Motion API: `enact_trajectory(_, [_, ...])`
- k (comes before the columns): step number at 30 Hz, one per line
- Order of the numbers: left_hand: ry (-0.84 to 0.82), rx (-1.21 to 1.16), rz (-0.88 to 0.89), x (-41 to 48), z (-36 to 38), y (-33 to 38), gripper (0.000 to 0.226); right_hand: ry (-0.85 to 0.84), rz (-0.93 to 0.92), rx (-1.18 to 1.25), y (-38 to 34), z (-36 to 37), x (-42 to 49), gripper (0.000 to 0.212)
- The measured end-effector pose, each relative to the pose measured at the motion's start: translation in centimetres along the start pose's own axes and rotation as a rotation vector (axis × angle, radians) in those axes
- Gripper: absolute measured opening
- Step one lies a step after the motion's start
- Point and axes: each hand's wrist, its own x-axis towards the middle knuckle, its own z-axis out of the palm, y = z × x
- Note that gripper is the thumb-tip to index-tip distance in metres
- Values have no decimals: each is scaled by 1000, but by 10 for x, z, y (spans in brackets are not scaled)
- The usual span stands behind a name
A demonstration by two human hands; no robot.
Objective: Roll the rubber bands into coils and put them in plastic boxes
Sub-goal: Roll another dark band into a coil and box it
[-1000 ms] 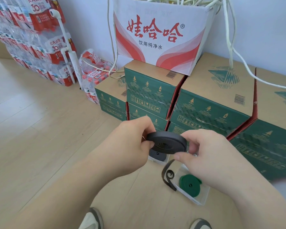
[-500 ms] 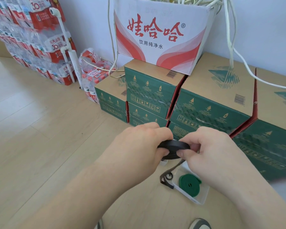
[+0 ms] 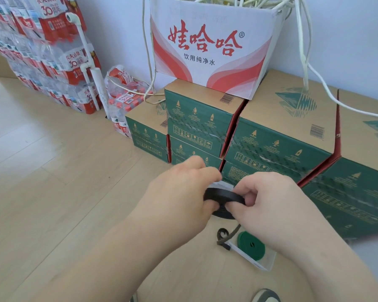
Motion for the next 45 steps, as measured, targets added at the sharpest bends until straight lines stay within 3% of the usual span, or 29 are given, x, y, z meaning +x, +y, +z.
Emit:
enact_trajectory(5, [2,33,87,2,3,4,8,102,-89,107,-3,-3,-3,13])
enact_trajectory(11, [10,-92,-57,2,-8,-7,13,-33,-39,66,6,-9,1,14])
enact_trajectory(16, [-36,-330,-133,4,-18,-13,15,2,-84,147,12,-9,2,8])
enact_trajectory(18, [-45,-320,-140,4,-17,-13,15,47,-104,174,10,-11,1,10])
enact_trajectory(22, [118,-14,-14,2,-11,-7,27,109,-119,211,8,-8,-1,15])
enact_trajectory(24, [160,-56,107,1,-10,-1,35,126,-130,198,6,-6,-1,16])
enact_trajectory(27, [112,-65,193,2,-9,2,23,161,-168,199,4,-7,-3,13])
enact_trajectory(33, [28,-196,20,2,-14,-9,19,8,-43,128,8,-12,-2,13])
enact_trajectory(36, [5,-327,-86,3,-19,-12,16,6,-25,118,13,-13,-1,21])
enact_trajectory(39, [-13,-278,-141,4,-17,-14,21,54,-46,144,7,-13,-3,26])
enact_trajectory(42, [26,-42,-72,2,-11,-10,44,93,-60,122,5,-8,-4,19])
enact_trajectory(45, [112,-52,130,0,-10,-2,35,143,-112,124,7,-5,-3,15])
